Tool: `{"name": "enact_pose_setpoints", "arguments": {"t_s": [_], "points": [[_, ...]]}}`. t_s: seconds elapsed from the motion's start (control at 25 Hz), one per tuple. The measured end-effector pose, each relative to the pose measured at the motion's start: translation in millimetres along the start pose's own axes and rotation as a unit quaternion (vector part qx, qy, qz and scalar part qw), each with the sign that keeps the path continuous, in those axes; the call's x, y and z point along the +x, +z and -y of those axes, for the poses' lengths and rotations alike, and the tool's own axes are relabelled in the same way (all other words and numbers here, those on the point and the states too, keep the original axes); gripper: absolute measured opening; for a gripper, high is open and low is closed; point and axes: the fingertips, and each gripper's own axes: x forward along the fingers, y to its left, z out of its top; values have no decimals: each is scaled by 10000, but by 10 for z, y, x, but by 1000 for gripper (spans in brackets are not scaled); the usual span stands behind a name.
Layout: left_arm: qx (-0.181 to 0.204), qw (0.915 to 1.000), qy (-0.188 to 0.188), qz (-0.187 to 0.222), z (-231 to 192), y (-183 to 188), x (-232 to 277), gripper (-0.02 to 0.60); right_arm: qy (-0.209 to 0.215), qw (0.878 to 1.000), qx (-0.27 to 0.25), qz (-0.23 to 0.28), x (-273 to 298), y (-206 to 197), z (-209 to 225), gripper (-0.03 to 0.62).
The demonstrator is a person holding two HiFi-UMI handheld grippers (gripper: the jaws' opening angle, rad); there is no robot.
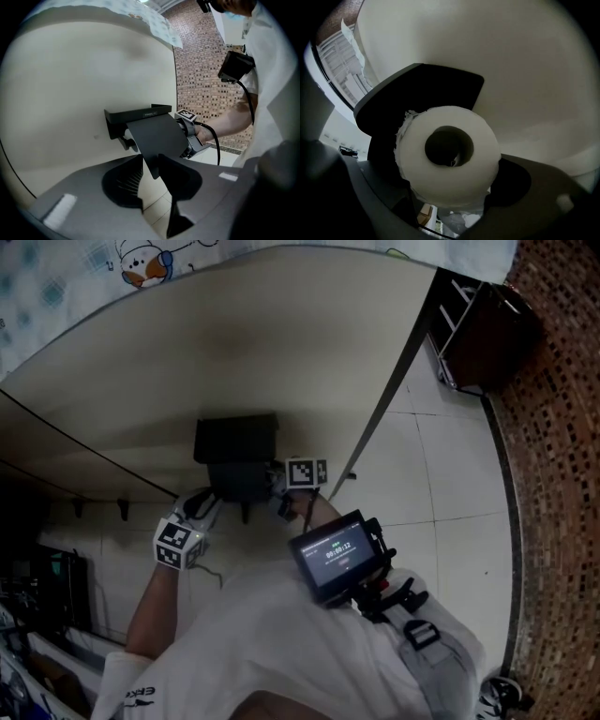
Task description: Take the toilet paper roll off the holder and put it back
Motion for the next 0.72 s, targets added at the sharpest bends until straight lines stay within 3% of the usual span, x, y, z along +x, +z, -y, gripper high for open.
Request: {"name": "enact_pose_setpoints", "arguments": {"t_s": [0.28, 0.72], "points": [[96, 9999, 93, -90, 22, -3, -13, 104, 83, 9990, -190, -391, 79, -104, -36, 476], [70, 9999, 125, -83, 24, -37, -14, 101, 102, 9982, -254, -538, 92, -177, -29, 479]]}}
